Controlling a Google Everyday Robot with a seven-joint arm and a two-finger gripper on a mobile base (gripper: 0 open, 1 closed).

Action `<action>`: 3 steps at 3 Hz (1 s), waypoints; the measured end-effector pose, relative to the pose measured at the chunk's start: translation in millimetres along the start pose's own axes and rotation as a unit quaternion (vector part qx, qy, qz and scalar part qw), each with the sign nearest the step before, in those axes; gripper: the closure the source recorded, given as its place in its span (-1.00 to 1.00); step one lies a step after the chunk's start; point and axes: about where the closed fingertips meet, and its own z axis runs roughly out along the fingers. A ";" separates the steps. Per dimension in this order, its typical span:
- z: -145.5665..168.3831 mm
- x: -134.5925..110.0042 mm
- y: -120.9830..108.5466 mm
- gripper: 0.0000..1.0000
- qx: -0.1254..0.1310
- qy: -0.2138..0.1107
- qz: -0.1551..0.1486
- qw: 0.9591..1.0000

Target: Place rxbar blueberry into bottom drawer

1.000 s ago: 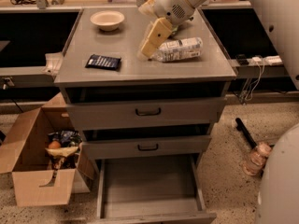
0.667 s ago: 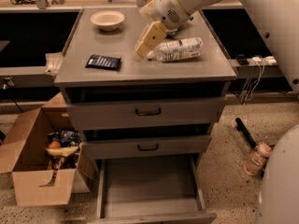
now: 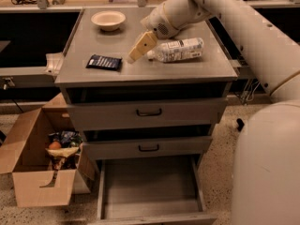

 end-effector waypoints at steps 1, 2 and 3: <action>27.5 15.2 -19.3 -1.00 -0.009 -0.002 0.014 1.000; 53.3 19.9 -29.3 -1.00 -0.021 0.006 0.021 1.000; 72.1 15.6 -32.8 -1.00 -0.027 0.016 0.020 0.999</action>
Offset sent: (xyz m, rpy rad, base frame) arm 0.0679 0.0321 -0.0584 -0.0189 0.0887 0.0091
